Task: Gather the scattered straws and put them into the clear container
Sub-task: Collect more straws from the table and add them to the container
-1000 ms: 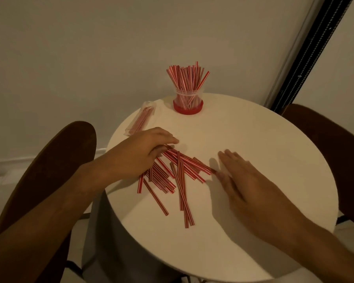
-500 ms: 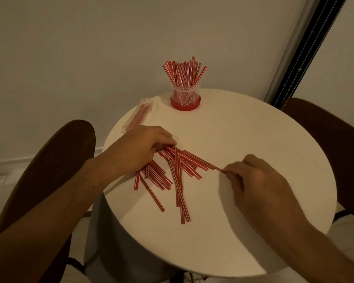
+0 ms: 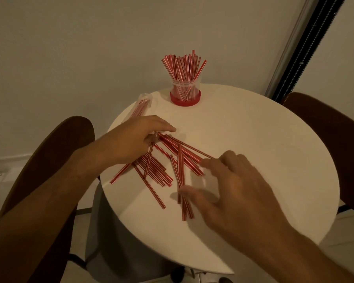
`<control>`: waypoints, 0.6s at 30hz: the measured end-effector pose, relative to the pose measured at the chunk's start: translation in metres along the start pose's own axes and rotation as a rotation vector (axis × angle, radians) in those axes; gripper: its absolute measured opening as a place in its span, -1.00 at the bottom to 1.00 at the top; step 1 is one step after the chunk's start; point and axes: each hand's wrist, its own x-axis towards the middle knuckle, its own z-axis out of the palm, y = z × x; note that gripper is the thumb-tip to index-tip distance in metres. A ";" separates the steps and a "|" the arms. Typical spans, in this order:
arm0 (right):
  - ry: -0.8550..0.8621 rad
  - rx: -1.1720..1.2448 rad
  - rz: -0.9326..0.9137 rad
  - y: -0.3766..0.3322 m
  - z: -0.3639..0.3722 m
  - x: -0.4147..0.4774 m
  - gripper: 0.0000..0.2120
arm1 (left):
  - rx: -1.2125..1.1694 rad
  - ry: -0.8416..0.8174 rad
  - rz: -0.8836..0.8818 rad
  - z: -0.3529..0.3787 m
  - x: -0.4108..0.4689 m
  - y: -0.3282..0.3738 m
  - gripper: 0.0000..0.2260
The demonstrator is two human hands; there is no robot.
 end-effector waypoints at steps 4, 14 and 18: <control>-0.082 0.010 -0.038 -0.017 0.007 -0.007 -0.51 | 0.049 -0.073 -0.008 -0.002 0.005 0.001 -0.45; -0.056 -0.236 0.000 0.003 0.016 0.016 -0.74 | 0.036 -0.102 0.020 -0.002 0.014 0.008 -0.65; -0.011 -0.296 0.002 0.012 0.016 0.029 -0.72 | 0.045 -0.116 0.016 -0.005 0.014 0.007 -0.62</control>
